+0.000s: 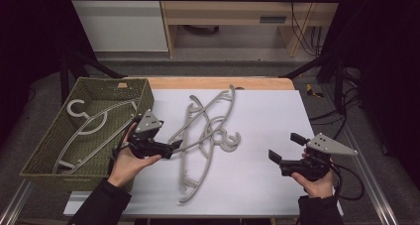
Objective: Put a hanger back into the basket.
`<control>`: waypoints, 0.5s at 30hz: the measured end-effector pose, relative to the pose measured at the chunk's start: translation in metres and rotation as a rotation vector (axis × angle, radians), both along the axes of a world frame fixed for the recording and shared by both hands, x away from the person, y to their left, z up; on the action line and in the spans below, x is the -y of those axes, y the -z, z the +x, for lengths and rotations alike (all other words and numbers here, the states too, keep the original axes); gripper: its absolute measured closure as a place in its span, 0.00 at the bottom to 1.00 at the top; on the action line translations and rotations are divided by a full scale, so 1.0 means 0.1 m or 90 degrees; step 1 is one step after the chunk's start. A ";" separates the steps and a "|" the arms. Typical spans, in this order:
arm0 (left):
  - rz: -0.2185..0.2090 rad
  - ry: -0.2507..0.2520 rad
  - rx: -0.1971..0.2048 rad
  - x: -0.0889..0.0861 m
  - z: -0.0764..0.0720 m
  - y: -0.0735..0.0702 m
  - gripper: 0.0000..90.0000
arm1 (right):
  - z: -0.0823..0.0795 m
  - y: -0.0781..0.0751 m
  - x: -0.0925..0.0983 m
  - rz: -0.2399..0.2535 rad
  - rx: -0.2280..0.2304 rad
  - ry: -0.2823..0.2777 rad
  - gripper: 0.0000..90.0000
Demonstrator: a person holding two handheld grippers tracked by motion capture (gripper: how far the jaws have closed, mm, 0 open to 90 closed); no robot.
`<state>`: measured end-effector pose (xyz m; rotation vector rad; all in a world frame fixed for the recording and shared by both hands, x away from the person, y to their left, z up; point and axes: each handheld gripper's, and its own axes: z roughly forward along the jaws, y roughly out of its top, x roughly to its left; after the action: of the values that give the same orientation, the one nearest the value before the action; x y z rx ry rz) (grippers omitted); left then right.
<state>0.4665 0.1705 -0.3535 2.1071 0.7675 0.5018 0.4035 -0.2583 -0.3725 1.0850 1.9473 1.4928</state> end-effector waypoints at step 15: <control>0.065 0.027 -0.058 0.50 0.37 0.38 0.32 | -0.01 -0.01 -0.03 -0.001 0.006 -0.006 0.02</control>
<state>0.5031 0.1205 -0.3911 2.2493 0.7604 0.4324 0.4026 -0.2555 -0.3712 1.0677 1.9499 1.4984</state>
